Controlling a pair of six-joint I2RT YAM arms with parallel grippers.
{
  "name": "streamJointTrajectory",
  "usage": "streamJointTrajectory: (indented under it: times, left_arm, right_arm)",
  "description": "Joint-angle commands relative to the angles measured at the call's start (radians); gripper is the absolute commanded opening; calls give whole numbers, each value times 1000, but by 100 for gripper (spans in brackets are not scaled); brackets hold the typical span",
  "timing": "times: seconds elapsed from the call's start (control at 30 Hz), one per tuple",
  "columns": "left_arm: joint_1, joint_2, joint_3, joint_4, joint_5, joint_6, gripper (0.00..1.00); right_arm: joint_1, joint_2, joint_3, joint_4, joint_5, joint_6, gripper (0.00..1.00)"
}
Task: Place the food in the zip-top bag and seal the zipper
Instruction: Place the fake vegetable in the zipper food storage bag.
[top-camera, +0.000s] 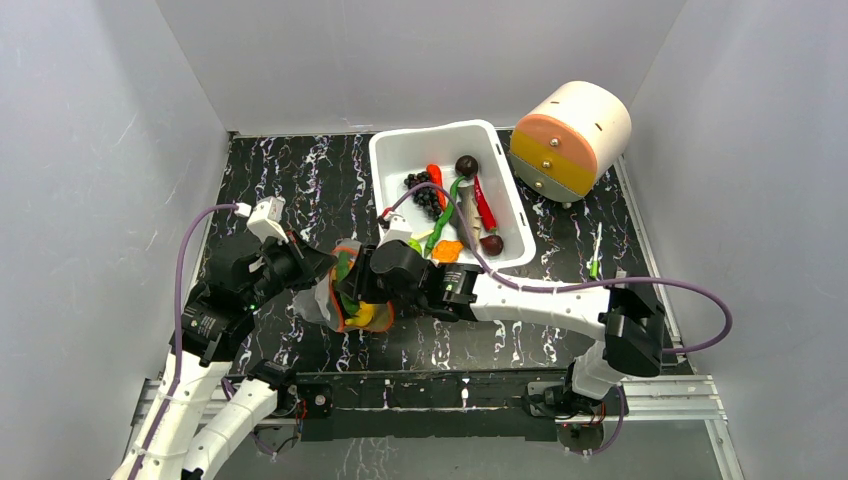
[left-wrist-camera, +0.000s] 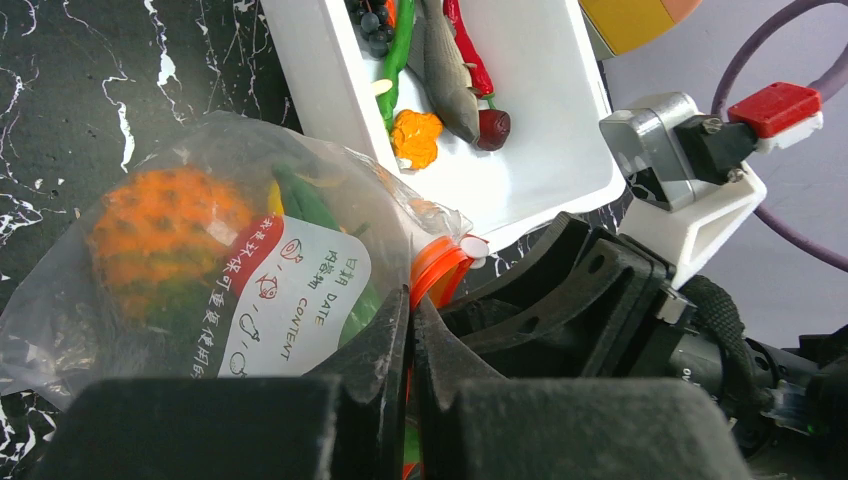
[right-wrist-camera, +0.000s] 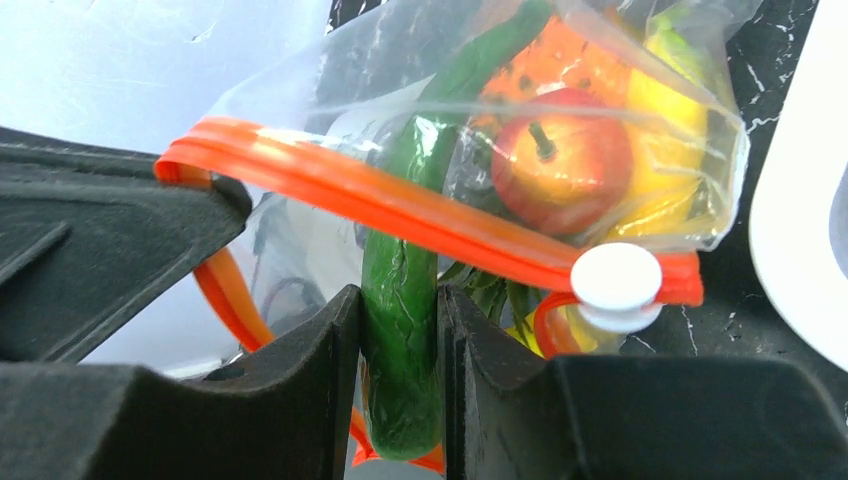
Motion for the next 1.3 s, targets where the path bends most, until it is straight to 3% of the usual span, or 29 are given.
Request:
streamJointTrajectory:
  times: [0.0, 0.33, 0.63, 0.83, 1.27]
  left_arm:
    - [1, -12, -1, 26, 35, -16, 0]
    - [1, -19, -8, 31, 34, -27, 0]
    - [1, -12, -15, 46, 28, -27, 0]
    - [0, -5, -7, 41, 14, -15, 0]
    - [0, -3, 9, 13, -11, 37, 0]
  right_arm:
    - [1, 14, 58, 76, 64, -16, 24]
    - [0, 70, 92, 87, 58, -39, 32]
    - [0, 9, 99, -35, 61, -109, 54]
    - [0, -69, 81, -73, 48, -174, 54]
    - [-53, -184, 121, -173, 35, -484, 53]
